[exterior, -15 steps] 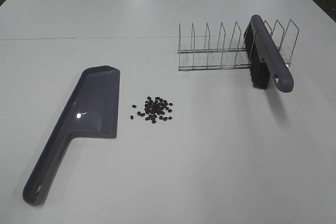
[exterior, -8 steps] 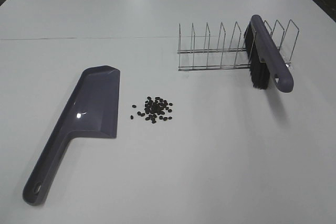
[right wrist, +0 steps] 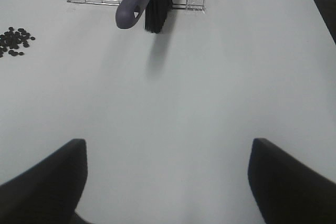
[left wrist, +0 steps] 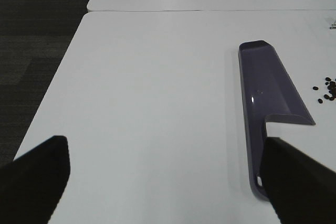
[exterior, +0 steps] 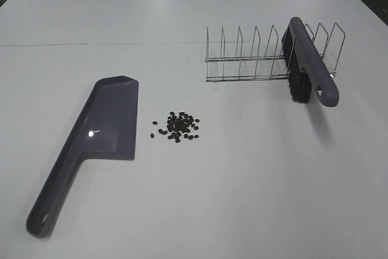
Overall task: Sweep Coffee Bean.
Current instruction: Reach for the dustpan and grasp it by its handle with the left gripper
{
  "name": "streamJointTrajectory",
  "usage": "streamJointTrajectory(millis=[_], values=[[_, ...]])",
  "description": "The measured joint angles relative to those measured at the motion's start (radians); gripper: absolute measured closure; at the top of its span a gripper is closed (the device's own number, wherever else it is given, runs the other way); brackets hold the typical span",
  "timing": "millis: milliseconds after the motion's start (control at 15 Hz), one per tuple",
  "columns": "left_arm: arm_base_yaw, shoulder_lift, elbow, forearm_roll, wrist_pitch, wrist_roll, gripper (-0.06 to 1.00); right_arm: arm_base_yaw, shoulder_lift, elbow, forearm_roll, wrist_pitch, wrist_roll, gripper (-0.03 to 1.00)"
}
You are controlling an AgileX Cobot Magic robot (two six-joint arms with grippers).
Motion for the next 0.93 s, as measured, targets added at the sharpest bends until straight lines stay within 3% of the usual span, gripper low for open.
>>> streamJointTrajectory(millis=[267, 533, 733, 933], values=[[0.0, 0.006, 0.0, 0.0, 0.0, -0.002, 0.04, 0.0, 0.0, 0.0, 0.0, -0.002, 0.0, 0.23], [0.0, 0.15, 0.0, 0.023, 0.001, -0.038, 0.04, 0.0, 0.112, -0.02, -0.006, -0.04, 0.0, 0.23], [0.0, 0.422, -0.007, 0.03, 0.001, -0.067, 0.04, 0.0, 0.365, -0.026, -0.007, -0.129, 0.0, 0.23], [0.0, 0.597, -0.052, 0.03, -0.005, -0.084, 0.04, 0.0, 0.536, -0.038, -0.007, -0.133, 0.0, 0.23]])
